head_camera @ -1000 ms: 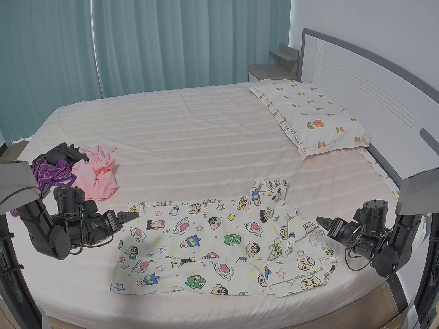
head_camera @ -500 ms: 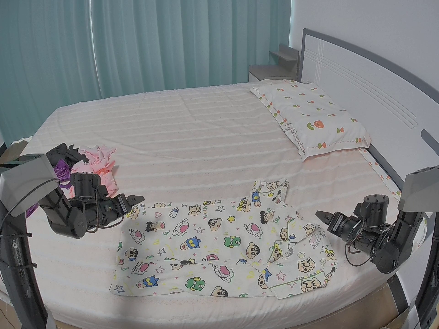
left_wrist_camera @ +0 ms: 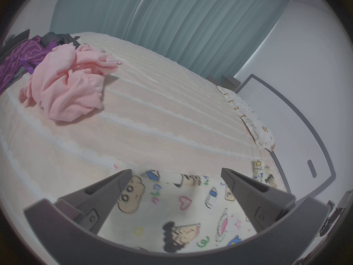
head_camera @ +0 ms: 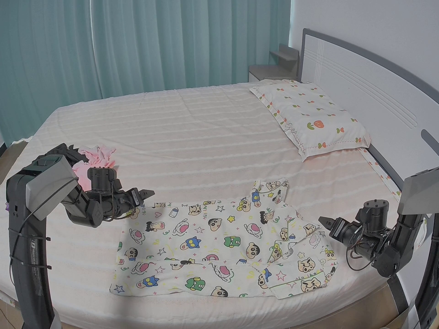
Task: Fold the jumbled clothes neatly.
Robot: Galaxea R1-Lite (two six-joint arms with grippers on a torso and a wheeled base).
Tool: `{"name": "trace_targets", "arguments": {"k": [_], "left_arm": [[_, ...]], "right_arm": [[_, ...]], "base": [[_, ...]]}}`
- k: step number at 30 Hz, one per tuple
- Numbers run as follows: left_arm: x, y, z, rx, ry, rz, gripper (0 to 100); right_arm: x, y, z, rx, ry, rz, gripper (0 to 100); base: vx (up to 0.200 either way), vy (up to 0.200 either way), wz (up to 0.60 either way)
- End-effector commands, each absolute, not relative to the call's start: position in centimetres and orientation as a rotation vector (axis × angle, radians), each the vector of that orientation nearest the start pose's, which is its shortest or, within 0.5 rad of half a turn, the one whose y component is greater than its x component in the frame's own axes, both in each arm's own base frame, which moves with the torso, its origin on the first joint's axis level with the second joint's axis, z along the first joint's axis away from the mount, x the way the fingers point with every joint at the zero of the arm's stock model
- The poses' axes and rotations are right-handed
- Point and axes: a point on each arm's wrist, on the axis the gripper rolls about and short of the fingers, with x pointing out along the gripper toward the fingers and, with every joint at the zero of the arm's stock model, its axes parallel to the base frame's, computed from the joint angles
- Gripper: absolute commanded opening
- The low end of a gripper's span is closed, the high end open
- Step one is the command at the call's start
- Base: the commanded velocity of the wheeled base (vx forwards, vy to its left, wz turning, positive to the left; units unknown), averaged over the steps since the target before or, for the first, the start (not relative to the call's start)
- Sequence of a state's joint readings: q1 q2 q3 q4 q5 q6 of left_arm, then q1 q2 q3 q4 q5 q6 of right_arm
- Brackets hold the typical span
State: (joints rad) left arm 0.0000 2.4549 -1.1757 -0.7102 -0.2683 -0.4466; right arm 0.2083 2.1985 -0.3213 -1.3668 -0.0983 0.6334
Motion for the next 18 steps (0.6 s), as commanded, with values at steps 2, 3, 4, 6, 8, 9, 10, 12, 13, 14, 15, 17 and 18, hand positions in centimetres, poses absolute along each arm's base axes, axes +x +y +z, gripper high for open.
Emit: {"name": "trace_targets", "arguments": {"k": [2,3,4,6,8,9,10,12,13,14,15,17,18], "left_arm": [[45.18,0.03,-3.47,-0.511,0.631,-0.112,100],[45.26,0.03,-3.58,-0.510,0.631,-0.111,100],[45.50,0.04,-3.66,-0.510,0.626,-0.111,100],[45.65,0.07,-3.64,-0.506,0.620,-0.101,100],[45.64,0.07,-3.78,-0.506,0.622,-0.099,100],[45.63,0.07,-3.92,-0.506,0.625,-0.098,100],[45.63,0.07,-3.92,-0.506,0.625,-0.098,100],[45.69,0.08,-3.86,-0.506,0.621,-0.093,100],[45.67,0.10,-3.83,-0.504,0.620,-0.087,100],[45.68,0.11,-3.76,-0.502,0.617,-0.080,100],[45.69,0.12,-3.62,-0.500,0.613,-0.076,100],[45.68,0.26,-3.37,-0.501,0.608,-0.074,100],[45.67,0.55,-3.00,-0.500,0.600,-0.069,100]], "right_arm": [[27.89,5.72,0.10,0.538,0.527,-0.059,100],[27.89,5.72,0.10,0.538,0.527,-0.059,100],[27.89,5.72,0.06,0.538,0.528,-0.060,100],[27.81,5.74,-0.02,0.537,0.533,-0.060,100],[27.81,5.74,-0.02,0.537,0.533,-0.060,100],[27.81,5.74,-0.02,0.535,0.533,-0.059,100],[27.81,5.74,-0.02,0.535,0.533,-0.059,100],[27.81,5.74,-0.02,0.534,0.533,-0.059,100],[27.77,5.78,-0.08,0.534,0.536,-0.059,100],[27.77,5.78,-0.08,0.534,0.536,-0.059,100],[27.77,5.78,-0.08,0.534,0.536,-0.059,100],[27.77,5.78,-0.08,0.534,0.536,-0.059,100],[27.80,5.79,-0.02,0.533,0.533,-0.057,100]], "base": [[0.000,0.000,0.00],[0.000,0.000,0.00],[0.000,0.000,0.00],[0.000,0.000,0.00],[0.000,0.000,0.00],[0.000,0.000,0.00],[0.000,0.000,0.00],[0.000,0.000,0.00],[0.000,0.000,0.00],[0.000,0.000,0.00],[0.000,0.000,0.00],[0.000,0.000,0.00],[0.000,0.000,0.00]]}}
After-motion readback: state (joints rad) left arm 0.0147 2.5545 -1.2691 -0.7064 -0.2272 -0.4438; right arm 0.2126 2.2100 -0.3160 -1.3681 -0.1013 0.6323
